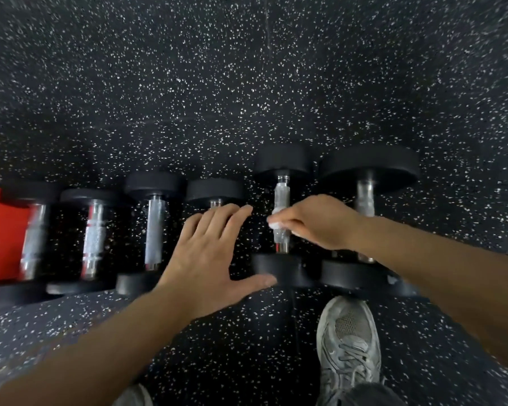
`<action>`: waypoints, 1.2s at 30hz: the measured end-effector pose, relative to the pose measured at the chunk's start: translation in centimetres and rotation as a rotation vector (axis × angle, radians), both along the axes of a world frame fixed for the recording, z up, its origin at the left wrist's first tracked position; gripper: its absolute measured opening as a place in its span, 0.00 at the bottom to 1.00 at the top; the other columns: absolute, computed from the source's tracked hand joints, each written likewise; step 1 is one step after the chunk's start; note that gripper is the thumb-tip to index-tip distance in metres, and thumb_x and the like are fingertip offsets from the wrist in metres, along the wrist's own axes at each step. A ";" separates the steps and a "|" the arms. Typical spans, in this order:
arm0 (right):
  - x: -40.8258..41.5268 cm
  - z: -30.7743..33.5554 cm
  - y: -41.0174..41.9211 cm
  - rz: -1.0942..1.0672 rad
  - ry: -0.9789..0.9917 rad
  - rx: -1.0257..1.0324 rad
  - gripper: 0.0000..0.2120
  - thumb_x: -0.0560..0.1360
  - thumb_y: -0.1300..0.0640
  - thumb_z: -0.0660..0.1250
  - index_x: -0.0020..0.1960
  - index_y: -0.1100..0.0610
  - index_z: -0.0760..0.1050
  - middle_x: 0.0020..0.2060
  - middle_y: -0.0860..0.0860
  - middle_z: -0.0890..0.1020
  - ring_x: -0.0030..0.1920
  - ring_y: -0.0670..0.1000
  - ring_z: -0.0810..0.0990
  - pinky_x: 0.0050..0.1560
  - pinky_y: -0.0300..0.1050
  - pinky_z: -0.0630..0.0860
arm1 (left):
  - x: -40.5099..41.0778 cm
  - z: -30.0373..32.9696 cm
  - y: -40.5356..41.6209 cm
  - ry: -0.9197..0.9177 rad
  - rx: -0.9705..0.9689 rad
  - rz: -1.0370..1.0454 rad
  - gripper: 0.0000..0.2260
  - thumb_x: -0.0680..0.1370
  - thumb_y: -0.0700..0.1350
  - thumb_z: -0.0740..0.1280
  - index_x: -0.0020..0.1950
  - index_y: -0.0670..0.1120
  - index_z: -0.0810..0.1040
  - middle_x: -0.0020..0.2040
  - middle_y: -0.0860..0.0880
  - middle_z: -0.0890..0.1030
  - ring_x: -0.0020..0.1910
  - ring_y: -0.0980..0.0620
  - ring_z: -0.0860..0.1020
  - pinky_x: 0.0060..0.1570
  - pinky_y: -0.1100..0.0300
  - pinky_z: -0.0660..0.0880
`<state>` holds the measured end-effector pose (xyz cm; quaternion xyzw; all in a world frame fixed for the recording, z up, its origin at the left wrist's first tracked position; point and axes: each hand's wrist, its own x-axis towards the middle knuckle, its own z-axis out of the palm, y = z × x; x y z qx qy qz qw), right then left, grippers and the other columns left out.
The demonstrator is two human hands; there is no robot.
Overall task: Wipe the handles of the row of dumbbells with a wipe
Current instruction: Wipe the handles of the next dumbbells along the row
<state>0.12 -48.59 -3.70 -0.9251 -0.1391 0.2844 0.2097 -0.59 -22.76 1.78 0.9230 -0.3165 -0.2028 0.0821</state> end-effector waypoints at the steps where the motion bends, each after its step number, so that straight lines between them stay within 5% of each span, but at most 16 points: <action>1: -0.4 0.2 0.1 0.054 0.045 0.017 0.16 0.85 0.48 0.58 0.70 0.37 0.74 0.47 0.42 0.87 0.39 0.44 0.83 0.48 0.47 0.80 | -0.6 -1.0 -0.2 -0.014 -0.020 0.043 0.50 0.71 0.82 0.53 0.83 0.51 0.55 0.79 0.51 0.65 0.79 0.48 0.62 0.79 0.42 0.58; 3: -1.1 0.6 0.3 0.131 0.112 0.059 0.15 0.84 0.46 0.60 0.68 0.36 0.75 0.59 0.40 0.85 0.54 0.46 0.84 0.57 0.47 0.79 | -1.5 -2.5 -0.1 -0.031 -0.043 0.135 0.50 0.70 0.81 0.56 0.82 0.50 0.57 0.78 0.50 0.66 0.78 0.48 0.63 0.78 0.43 0.58; 4: -1.2 0.7 0.1 0.132 0.126 0.075 0.14 0.84 0.46 0.61 0.68 0.36 0.76 0.58 0.40 0.85 0.53 0.45 0.84 0.55 0.45 0.78 | -1.9 -3.1 0.0 -0.037 -0.039 0.175 0.50 0.70 0.82 0.56 0.82 0.50 0.58 0.78 0.50 0.67 0.78 0.48 0.63 0.78 0.43 0.58; 6: -1.3 0.9 -0.2 0.031 0.088 0.148 0.15 0.83 0.45 0.61 0.68 0.38 0.76 0.47 0.43 0.87 0.36 0.38 0.81 0.40 0.37 0.72 | -2.7 -4.1 0.4 -0.037 -0.039 0.252 0.51 0.70 0.82 0.54 0.82 0.50 0.59 0.78 0.49 0.67 0.78 0.47 0.65 0.77 0.41 0.59; 7: -1.2 0.9 -0.2 -0.063 0.022 0.189 0.15 0.83 0.46 0.61 0.69 0.38 0.76 0.42 0.36 0.81 0.29 0.39 0.78 0.34 0.33 0.68 | -3.0 -4.5 0.6 -0.034 -0.045 0.288 0.50 0.70 0.82 0.54 0.81 0.49 0.59 0.78 0.49 0.68 0.77 0.46 0.65 0.77 0.40 0.59; 9: -0.4 0.2 -0.3 -0.252 -0.152 0.204 0.17 0.84 0.48 0.60 0.72 0.38 0.73 0.50 0.42 0.86 0.26 0.41 0.75 0.31 0.33 0.67 | -3.5 -4.8 0.5 -0.041 -0.052 0.349 0.51 0.69 0.82 0.53 0.82 0.49 0.59 0.78 0.49 0.67 0.77 0.47 0.64 0.78 0.41 0.58; 14: 0.6 -2.2 0.4 -0.344 -0.211 0.106 0.18 0.86 0.46 0.54 0.74 0.38 0.70 0.61 0.50 0.85 0.56 0.54 0.84 0.55 0.46 0.79 | -3.9 -5.1 -0.8 -0.064 -0.039 0.375 0.50 0.69 0.82 0.51 0.81 0.50 0.59 0.76 0.49 0.68 0.76 0.47 0.64 0.78 0.43 0.55; 16: 0.4 -1.8 0.2 -0.307 -0.155 0.110 0.17 0.85 0.45 0.54 0.72 0.36 0.72 0.59 0.48 0.85 0.51 0.49 0.84 0.52 0.48 0.80 | -3.8 -5.3 -0.8 -0.072 -0.031 0.367 0.50 0.70 0.82 0.51 0.81 0.49 0.59 0.76 0.48 0.68 0.76 0.47 0.65 0.77 0.43 0.56; 19: -0.5 -0.4 -0.3 -0.110 -0.005 0.060 0.17 0.85 0.48 0.59 0.70 0.34 0.73 0.42 0.44 0.85 0.30 0.38 0.77 0.37 0.37 0.71 | -3.8 -5.3 -0.9 -0.066 -0.029 0.365 0.50 0.70 0.82 0.51 0.81 0.49 0.59 0.76 0.48 0.68 0.76 0.46 0.64 0.78 0.42 0.57; 23: -1.6 -0.3 -0.2 0.029 0.181 0.118 0.15 0.83 0.46 0.62 0.67 0.32 0.74 0.51 0.42 0.87 0.45 0.42 0.84 0.54 0.44 0.79 | -3.6 -5.7 -1.4 -0.061 -0.007 0.363 0.50 0.70 0.83 0.50 0.81 0.50 0.58 0.77 0.48 0.66 0.77 0.44 0.63 0.78 0.42 0.57; 25: -1.0 -0.3 -0.4 -0.078 0.171 0.203 0.15 0.83 0.46 0.62 0.69 0.34 0.75 0.42 0.41 0.86 0.32 0.40 0.80 0.43 0.45 0.80 | -3.6 -5.8 -1.4 -0.074 -0.013 0.343 0.50 0.71 0.82 0.50 0.81 0.49 0.58 0.77 0.48 0.67 0.77 0.44 0.64 0.77 0.42 0.58; 27: -0.1 -0.3 -0.6 -0.268 0.013 0.258 0.17 0.85 0.49 0.60 0.72 0.37 0.73 0.44 0.37 0.83 0.22 0.41 0.73 0.29 0.42 0.73 | -3.7 -5.8 -1.3 -0.086 -0.024 0.327 0.49 0.71 0.82 0.51 0.82 0.49 0.59 0.77 0.48 0.67 0.77 0.45 0.65 0.77 0.42 0.58; 29: 0.6 -0.3 -0.7 -0.407 -0.148 0.212 0.18 0.85 0.50 0.59 0.74 0.39 0.71 0.47 0.40 0.84 0.22 0.39 0.71 0.29 0.33 0.65 | -3.6 -5.7 -1.3 -0.084 -0.048 0.357 0.49 0.70 0.82 0.53 0.81 0.50 0.59 0.77 0.49 0.67 0.77 0.46 0.65 0.78 0.43 0.58; 32: 0.7 -0.8 -0.2 -0.352 -0.117 0.119 0.18 0.85 0.48 0.58 0.73 0.37 0.72 0.54 0.47 0.87 0.24 0.36 0.71 0.31 0.31 0.64 | -3.6 -5.5 -1.3 -0.068 -0.065 0.384 0.50 0.69 0.83 0.55 0.81 0.51 0.58 0.77 0.50 0.68 0.77 0.47 0.65 0.78 0.44 0.60; 36: 0.0 0.3 0.2 -0.167 0.007 0.046 0.16 0.85 0.48 0.58 0.70 0.34 0.74 0.43 0.42 0.85 0.26 0.39 0.72 0.32 0.34 0.63 | -3.6 -5.4 -1.2 -0.063 -0.069 0.381 0.51 0.68 0.83 0.55 0.81 0.51 0.59 0.76 0.49 0.69 0.76 0.47 0.66 0.77 0.44 0.62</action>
